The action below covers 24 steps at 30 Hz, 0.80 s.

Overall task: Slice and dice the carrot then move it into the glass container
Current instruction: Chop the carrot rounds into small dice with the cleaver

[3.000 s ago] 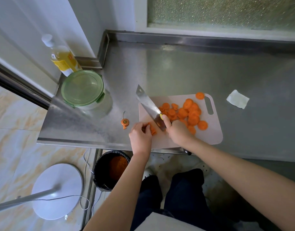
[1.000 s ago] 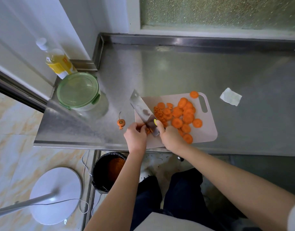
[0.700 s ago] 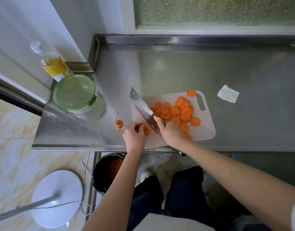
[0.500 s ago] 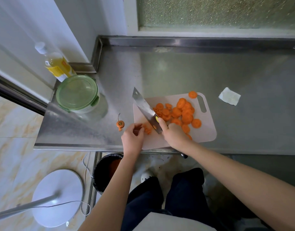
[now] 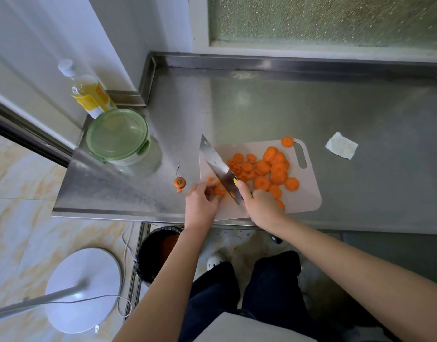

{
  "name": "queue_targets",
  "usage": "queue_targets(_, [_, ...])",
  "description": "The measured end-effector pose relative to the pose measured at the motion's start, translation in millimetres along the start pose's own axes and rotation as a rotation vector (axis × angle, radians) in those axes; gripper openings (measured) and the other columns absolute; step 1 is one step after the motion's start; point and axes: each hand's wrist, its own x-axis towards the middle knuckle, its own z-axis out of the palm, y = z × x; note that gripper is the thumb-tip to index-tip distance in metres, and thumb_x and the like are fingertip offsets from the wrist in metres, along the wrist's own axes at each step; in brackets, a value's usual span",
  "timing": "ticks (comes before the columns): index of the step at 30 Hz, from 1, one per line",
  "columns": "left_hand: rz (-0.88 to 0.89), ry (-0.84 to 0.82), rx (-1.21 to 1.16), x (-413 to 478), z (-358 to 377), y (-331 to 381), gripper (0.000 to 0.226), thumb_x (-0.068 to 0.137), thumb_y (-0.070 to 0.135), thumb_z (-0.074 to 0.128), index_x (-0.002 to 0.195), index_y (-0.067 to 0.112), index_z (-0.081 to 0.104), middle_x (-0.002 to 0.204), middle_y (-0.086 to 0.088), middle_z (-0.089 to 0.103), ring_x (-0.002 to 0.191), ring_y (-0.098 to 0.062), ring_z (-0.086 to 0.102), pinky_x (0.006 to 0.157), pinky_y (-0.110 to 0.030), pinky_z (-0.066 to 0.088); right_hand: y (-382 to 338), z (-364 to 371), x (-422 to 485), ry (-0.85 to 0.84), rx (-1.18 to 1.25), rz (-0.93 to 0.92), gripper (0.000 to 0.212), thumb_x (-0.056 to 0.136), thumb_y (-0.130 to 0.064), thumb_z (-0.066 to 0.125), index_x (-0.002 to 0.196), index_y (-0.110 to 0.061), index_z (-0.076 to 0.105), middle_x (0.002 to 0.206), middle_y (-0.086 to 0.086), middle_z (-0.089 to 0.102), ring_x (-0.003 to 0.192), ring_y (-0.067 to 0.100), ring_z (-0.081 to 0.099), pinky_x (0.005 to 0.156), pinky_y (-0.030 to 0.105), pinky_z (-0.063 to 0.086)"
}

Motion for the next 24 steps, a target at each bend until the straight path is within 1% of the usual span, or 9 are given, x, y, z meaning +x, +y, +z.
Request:
queue_targets(3, [-0.014, -0.001, -0.049, 0, 0, 0, 0.027, 0.076, 0.000, 0.069, 0.101, 0.010, 0.068, 0.089, -0.002, 0.064, 0.072, 0.002, 0.055, 0.073, -0.005, 0.044, -1, -1, -2, 0.000, -0.002, -0.001, 0.068, 0.099, -0.056, 0.020, 0.053, -0.010, 0.038, 0.053, 0.004, 0.045, 0.050, 0.014, 0.044, 0.045, 0.022, 0.028])
queue_targets(6, [-0.023, -0.006, -0.048, -1, -2, 0, 0.025, 0.079, 0.000, 0.066, 0.101, 0.012, 0.069, 0.089, 0.001, 0.067, 0.074, -0.003, 0.058, 0.072, -0.003, 0.041, -2, 1, -2, -0.006, 0.028, -0.001, 0.068, 0.099, -0.055, 0.021, 0.050, -0.010, 0.037, 0.053, 0.005, 0.045, 0.054, 0.017, 0.044, 0.047, 0.022, 0.028])
queue_targets(11, [0.013, -0.027, 0.060, -1, -3, 0, 0.019, 0.083, 0.001, 0.062, 0.098, 0.008, 0.069, 0.090, -0.005, 0.066, 0.082, -0.019, 0.059, 0.076, -0.018, 0.041, -2, 10, -1, -0.011, 0.078, -0.020, 0.070, 0.099, -0.054, 0.021, 0.049, -0.009, 0.039, 0.054, 0.007, 0.048, 0.064, 0.026, 0.052, 0.064, 0.032, 0.041])
queue_targets(14, [0.037, -0.017, 0.146, -2, -2, 1, 0.015, 0.084, 0.001, 0.059, 0.096, 0.004, 0.068, 0.089, -0.009, 0.061, 0.080, -0.022, 0.054, 0.068, -0.020, 0.034, -8, 10, -3, -0.028, 0.074, -0.021, 0.070, 0.099, -0.054, 0.019, 0.049, -0.009, 0.038, 0.052, 0.007, 0.047, 0.062, 0.026, 0.052, 0.068, 0.038, 0.045])
queue_targets(17, [0.037, -0.006, 0.174, -1, -1, 2, 0.010, 0.083, -0.001, 0.059, 0.087, 0.001, 0.068, 0.084, -0.012, 0.059, 0.075, -0.025, 0.052, 0.063, -0.024, 0.032, -11, 10, -3, -0.029, 0.058, -0.020, 0.069, 0.100, -0.053, 0.019, 0.051, -0.008, 0.038, 0.053, 0.007, 0.046, 0.061, 0.027, 0.051, 0.067, 0.037, 0.043])
queue_targets(19, [0.043, -0.005, 0.177, 0, 0, 2, 0.010, 0.082, -0.003, 0.058, 0.083, 0.000, 0.068, 0.081, -0.013, 0.059, 0.071, -0.022, 0.049, 0.063, -0.026, 0.035, -12, 8, -6, -0.027, 0.053, -0.029, 0.067, 0.099, -0.053, 0.019, 0.064, -0.004, 0.048, 0.064, 0.010, 0.051, 0.072, 0.029, 0.056, 0.072, 0.038, 0.045])
queue_targets(21, [0.047, 0.001, 0.168, 1, 1, 1, 0.011, 0.080, -0.005, 0.058, 0.081, -0.001, 0.069, 0.080, -0.013, 0.060, 0.070, -0.020, 0.047, 0.062, -0.023, 0.034, -15, 7, -10, -0.056, 0.059, -0.038, 0.067, 0.098, -0.054, 0.019, 0.092, 0.001, 0.057, 0.079, 0.014, 0.051, 0.083, 0.033, 0.057, 0.078, 0.042, 0.045])
queue_targets(22, [0.052, 0.006, 0.159, 1, 1, 1, 0.012, 0.080, -0.006, 0.058, 0.080, -0.001, 0.069, 0.080, -0.013, 0.061, 0.069, -0.019, 0.047, 0.061, -0.020, 0.031, -18, 7, -12, -0.073, 0.056, -0.042, 0.068, 0.098, -0.054, 0.019, 0.102, 0.003, 0.057, 0.079, 0.013, 0.050, 0.083, 0.033, 0.055, 0.078, 0.042, 0.043])
queue_targets(24, [0.054, 0.011, 0.141, 0, 1, 1, 0.013, 0.079, -0.007, 0.059, 0.079, -0.001, 0.070, 0.080, -0.013, 0.062, 0.069, -0.017, 0.047, 0.060, -0.016, 0.028, -21, 6, -14, -0.108, 0.021, -0.027, 0.070, 0.099, -0.053, 0.019, 0.106, 0.006, 0.056, 0.071, 0.009, 0.045, 0.078, 0.028, 0.049, 0.074, 0.038, 0.040])
